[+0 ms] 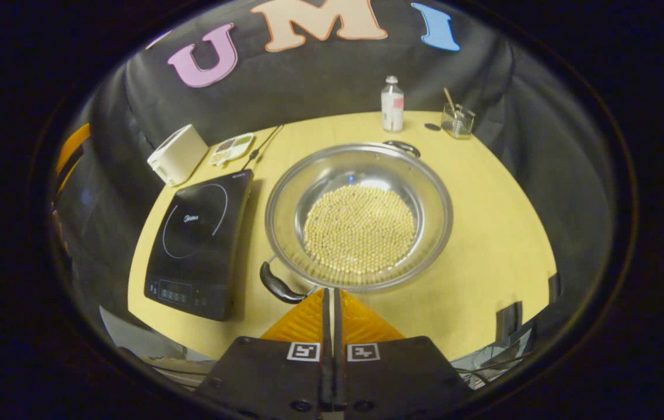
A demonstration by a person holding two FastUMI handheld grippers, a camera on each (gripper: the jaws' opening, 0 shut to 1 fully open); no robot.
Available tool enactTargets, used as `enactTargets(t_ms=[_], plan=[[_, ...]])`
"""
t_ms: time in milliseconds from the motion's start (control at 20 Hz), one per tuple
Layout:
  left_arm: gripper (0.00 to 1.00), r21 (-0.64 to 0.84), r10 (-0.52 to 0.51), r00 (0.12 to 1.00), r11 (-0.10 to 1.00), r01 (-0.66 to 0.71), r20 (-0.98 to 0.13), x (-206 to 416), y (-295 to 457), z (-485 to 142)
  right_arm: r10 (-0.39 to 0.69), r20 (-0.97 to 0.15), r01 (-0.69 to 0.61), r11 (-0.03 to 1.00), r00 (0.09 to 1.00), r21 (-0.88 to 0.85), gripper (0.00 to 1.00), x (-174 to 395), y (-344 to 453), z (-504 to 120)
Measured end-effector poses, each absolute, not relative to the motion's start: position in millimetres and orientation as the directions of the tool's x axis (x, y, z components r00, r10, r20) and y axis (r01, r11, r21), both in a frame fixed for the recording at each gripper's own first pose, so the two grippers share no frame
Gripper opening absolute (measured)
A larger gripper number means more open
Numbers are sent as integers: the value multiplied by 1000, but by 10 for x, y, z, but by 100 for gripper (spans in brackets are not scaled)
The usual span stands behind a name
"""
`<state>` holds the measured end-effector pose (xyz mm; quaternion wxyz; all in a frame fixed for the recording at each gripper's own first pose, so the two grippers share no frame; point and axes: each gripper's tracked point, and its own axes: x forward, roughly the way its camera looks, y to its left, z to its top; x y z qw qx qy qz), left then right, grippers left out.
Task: First push the handle of the pot to place it horizontally, then grasp the pot with both hands and set it on the induction cooktop.
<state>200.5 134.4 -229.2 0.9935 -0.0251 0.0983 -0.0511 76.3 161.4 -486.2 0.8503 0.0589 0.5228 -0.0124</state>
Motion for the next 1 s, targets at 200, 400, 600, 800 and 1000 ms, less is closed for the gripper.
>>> enactTargets(t_ms=[200,400,600,800,1000], plan=[[98,-63,-82,975,996,71,-208,1979,1493,-2386,31,-924,36,998,381,48,3,695,1670,-5136],[97,-69,-59,974,997,45,-218,1971,1616,-2439,37,-935,-10,999,352,36,3,723,1819,-5292],[98,-73,-58,972,996,43,-228,1979,1660,-2491,49,-936,-34,999,349,39,3,808,1960,-5308],[98,-75,-67,970,996,50,-233,1990,1675,-2529,64,-934,-32,998,351,56,3,907,2087,-5302],[98,-75,-64,970,996,48,-236,2014,1730,-2557,88,-932,-18,996,352,87,3,1053,2279,-5294]])
